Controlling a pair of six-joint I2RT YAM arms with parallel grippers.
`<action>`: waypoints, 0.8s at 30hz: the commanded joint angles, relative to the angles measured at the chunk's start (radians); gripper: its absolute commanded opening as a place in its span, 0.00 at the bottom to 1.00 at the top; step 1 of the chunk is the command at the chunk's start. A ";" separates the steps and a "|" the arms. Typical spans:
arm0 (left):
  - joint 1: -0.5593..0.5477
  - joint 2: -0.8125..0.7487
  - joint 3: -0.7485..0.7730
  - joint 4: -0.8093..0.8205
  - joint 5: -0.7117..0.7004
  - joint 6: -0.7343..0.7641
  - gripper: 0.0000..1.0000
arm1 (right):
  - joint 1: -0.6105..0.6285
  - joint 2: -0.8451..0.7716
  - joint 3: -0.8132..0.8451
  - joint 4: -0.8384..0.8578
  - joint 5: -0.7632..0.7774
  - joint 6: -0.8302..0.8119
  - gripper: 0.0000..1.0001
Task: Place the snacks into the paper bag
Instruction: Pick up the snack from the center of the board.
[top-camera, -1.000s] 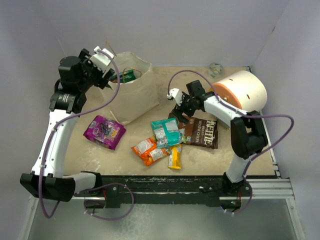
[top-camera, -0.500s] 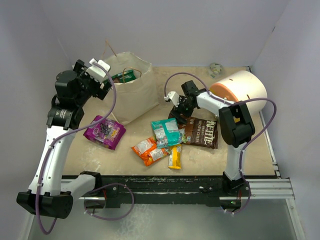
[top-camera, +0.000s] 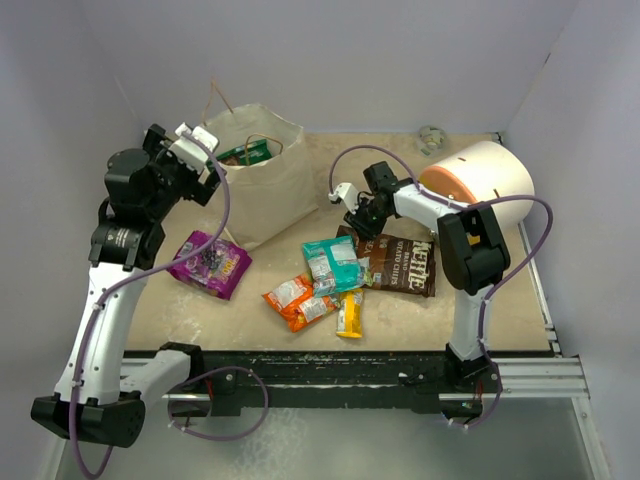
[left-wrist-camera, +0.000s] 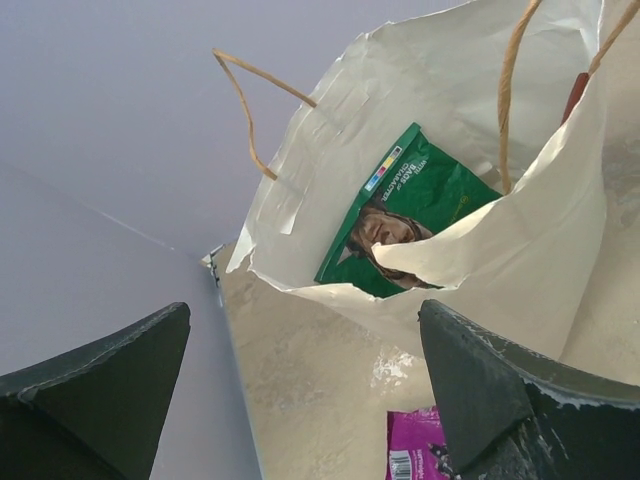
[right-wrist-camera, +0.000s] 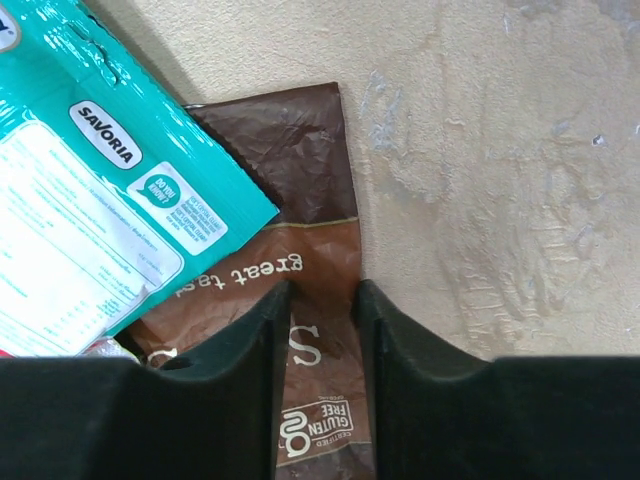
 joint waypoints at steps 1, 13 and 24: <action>0.000 -0.035 0.008 -0.008 0.019 -0.017 0.99 | 0.000 0.028 -0.023 -0.056 -0.044 -0.003 0.30; 0.000 -0.059 0.013 -0.092 0.078 -0.021 0.99 | -0.051 -0.062 0.008 -0.078 -0.104 -0.001 0.00; -0.001 -0.094 0.032 -0.232 0.467 -0.047 0.88 | -0.121 -0.311 -0.062 -0.012 -0.216 0.012 0.00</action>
